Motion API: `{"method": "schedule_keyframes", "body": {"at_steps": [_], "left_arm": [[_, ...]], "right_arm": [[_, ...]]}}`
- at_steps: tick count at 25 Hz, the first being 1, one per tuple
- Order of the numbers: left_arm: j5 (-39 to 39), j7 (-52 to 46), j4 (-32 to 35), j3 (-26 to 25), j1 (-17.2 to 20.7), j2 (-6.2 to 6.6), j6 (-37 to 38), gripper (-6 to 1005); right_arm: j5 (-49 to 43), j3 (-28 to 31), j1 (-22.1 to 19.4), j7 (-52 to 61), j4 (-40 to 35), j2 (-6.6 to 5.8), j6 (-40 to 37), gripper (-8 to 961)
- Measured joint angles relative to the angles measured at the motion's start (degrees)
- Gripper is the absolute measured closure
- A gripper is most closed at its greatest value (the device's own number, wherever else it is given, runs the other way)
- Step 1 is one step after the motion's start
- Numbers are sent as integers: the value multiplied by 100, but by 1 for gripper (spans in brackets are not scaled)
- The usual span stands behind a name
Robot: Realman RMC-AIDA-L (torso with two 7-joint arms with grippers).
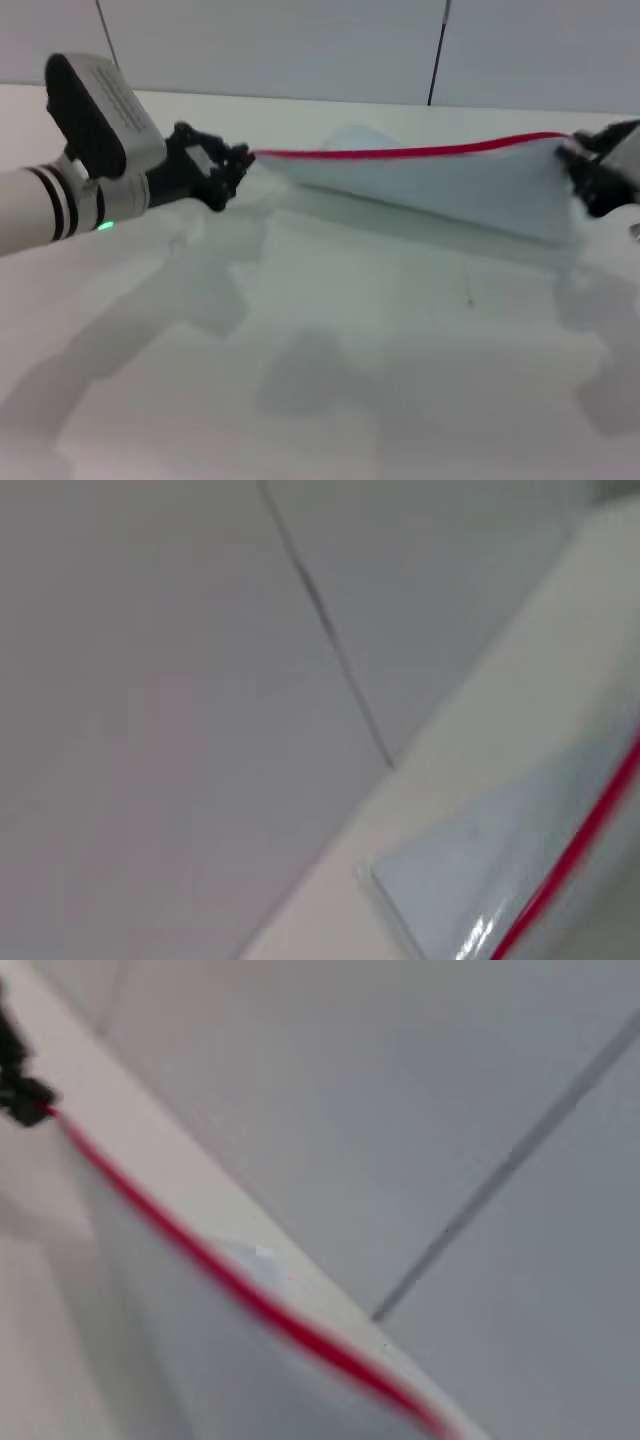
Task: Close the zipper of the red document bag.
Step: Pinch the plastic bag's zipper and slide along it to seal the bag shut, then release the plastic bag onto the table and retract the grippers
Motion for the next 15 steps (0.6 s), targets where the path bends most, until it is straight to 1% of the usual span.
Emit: {"method": "schedule_keyframes", "body": {"at_steps": [2,4,7,9,12,15], "left_arm": [[-388,-23,0,-1,-4,-6,14,909],[-878,-16,0,21,-6,-15,-73,909],[-1472,42,0,55,23,-24,-537,908],[-1814,66,0,35,88,-25,-918,908],[-2557,189,-9,7,297,-23,-1570,685],[-3234,735,-126,12,517,-25,-2060,551]], "right_arm": [[-1,57,-57,118,0,-1,139,742],[22,122,-289,362,-29,-1,633,741],[166,16,-564,549,10,1,1416,738],[476,-91,-624,572,202,-1,1982,654],[1037,-325,-536,546,763,-15,2785,529],[1330,-609,-353,549,1383,-22,3505,445]]}}
